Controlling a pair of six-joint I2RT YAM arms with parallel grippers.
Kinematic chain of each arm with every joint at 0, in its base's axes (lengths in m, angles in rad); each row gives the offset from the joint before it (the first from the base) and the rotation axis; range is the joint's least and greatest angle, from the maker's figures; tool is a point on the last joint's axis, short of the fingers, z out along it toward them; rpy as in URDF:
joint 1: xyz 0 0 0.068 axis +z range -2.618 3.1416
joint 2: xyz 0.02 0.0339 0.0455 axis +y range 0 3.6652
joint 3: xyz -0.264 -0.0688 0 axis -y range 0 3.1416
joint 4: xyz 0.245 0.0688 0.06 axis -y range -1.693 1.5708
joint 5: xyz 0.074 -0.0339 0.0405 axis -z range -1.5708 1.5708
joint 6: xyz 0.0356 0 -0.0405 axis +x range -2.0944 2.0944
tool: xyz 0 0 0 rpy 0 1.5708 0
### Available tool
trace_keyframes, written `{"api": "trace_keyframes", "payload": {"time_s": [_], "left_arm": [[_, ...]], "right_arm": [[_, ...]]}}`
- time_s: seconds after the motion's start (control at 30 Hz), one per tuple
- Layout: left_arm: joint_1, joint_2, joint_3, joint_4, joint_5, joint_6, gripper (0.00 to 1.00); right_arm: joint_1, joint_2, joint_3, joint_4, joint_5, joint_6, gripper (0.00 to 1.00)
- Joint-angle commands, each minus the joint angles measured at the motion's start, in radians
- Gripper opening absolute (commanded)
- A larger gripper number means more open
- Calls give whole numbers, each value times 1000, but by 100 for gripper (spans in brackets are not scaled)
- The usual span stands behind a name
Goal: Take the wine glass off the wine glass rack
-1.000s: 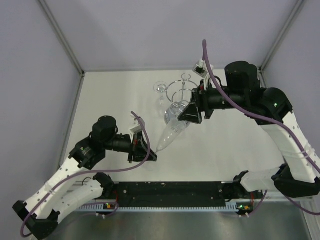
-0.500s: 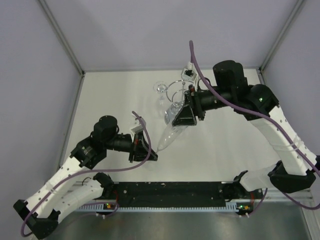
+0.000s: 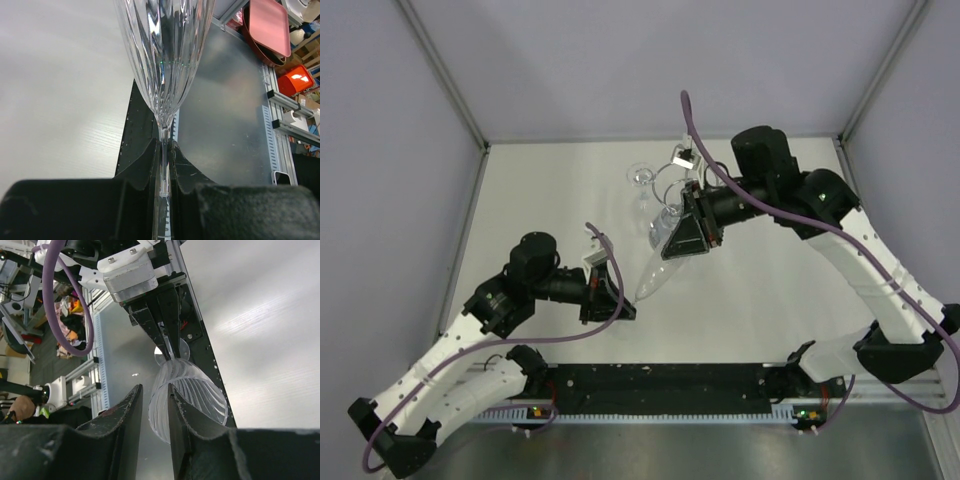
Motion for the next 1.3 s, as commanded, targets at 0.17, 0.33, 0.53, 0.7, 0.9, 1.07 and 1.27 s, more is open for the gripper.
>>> {"api": "trace_keyframes", "payload": {"time_s": [0.17, 0.33, 0.53, 0.7, 0.9, 1.07, 1.27], "left_arm": [[-1, -10, 1, 36, -33, 37, 0], [-1, -14, -4, 36, -21, 37, 0], [-1, -30, -8, 36, -44, 37, 32], [-1, -26, -12, 27, -90, 34, 57], [-1, -15, 4, -12, -214, 35, 68], [0, -21, 18, -49, -450, 23, 69], [11, -82, 13, -41, -628, -2, 70]], "right_arm": [[-4, -63, -54, 40, -31, 3, 19], [-4, -73, -69, 42, -21, 3, 0], [-4, -90, -74, 54, -15, 9, 0], [-4, -127, -88, 57, 14, 10, 0], [-4, -184, -143, 54, 46, 20, 0], [-4, -241, -232, 39, 83, 20, 0], [-4, -277, -341, 6, 189, 15, 0]]}}
